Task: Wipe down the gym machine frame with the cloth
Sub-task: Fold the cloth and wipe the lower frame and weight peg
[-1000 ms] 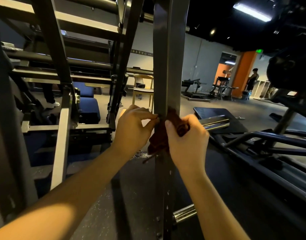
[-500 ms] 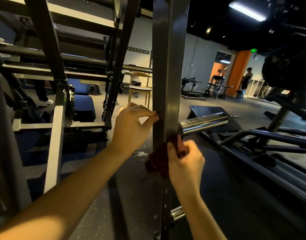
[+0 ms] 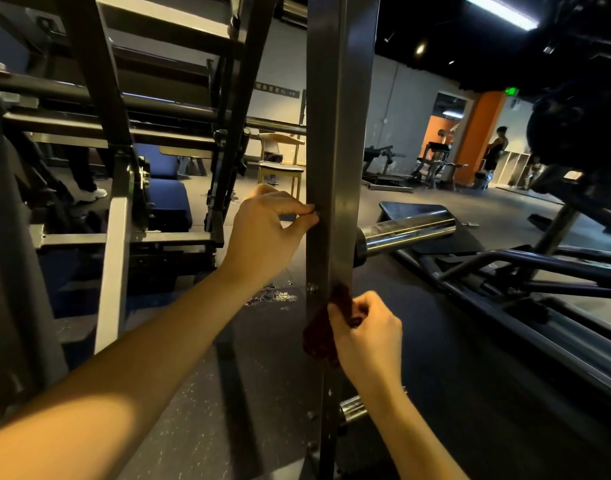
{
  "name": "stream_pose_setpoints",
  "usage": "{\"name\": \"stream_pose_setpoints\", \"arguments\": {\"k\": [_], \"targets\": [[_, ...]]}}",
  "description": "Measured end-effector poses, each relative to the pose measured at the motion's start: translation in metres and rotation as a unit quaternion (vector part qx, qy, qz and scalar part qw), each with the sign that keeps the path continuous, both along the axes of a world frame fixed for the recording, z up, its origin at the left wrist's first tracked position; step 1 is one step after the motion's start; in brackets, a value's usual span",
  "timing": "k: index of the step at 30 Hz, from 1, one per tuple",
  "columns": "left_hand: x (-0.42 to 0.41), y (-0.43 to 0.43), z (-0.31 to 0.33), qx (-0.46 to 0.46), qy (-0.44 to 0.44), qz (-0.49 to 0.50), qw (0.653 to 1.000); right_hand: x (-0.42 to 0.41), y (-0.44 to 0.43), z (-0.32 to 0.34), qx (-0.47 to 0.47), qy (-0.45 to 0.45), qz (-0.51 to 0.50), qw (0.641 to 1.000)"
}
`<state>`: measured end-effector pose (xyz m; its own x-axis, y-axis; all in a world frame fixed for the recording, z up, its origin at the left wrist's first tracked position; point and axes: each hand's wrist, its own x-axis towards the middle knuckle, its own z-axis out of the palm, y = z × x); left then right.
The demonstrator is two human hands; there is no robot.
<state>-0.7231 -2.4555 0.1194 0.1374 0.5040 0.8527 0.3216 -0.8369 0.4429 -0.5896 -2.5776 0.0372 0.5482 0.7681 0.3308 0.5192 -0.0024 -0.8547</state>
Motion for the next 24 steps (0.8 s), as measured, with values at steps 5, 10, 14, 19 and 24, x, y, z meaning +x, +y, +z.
{"name": "stream_pose_setpoints", "arguments": {"k": [5, 10, 14, 19, 24], "targets": [[-0.001, 0.005, -0.003, 0.007, 0.015, 0.007, 1.000, -0.019, 0.015, 0.065, 0.166, -0.091, -0.038, 0.981], [-0.003, 0.010, -0.001, -0.007, 0.016, 0.000, 1.000, -0.025, 0.020, 0.031, 0.119, -0.075, -0.019, 0.990], [-0.001, 0.010, -0.002, -0.003, 0.011, 0.011, 1.000, -0.011, 0.004, -0.029, -0.060, 0.016, -0.049, 0.997], [0.004, 0.001, -0.009, -0.044, -0.022, -0.015, 0.999, -0.003, 0.001, 0.029, 0.123, 0.009, -0.004, 0.992], [0.001, -0.017, -0.059, -0.099, -0.019, 0.010, 0.995, 0.005, 0.006, 0.012, 0.126, 0.039, 0.032, 0.991]]}}
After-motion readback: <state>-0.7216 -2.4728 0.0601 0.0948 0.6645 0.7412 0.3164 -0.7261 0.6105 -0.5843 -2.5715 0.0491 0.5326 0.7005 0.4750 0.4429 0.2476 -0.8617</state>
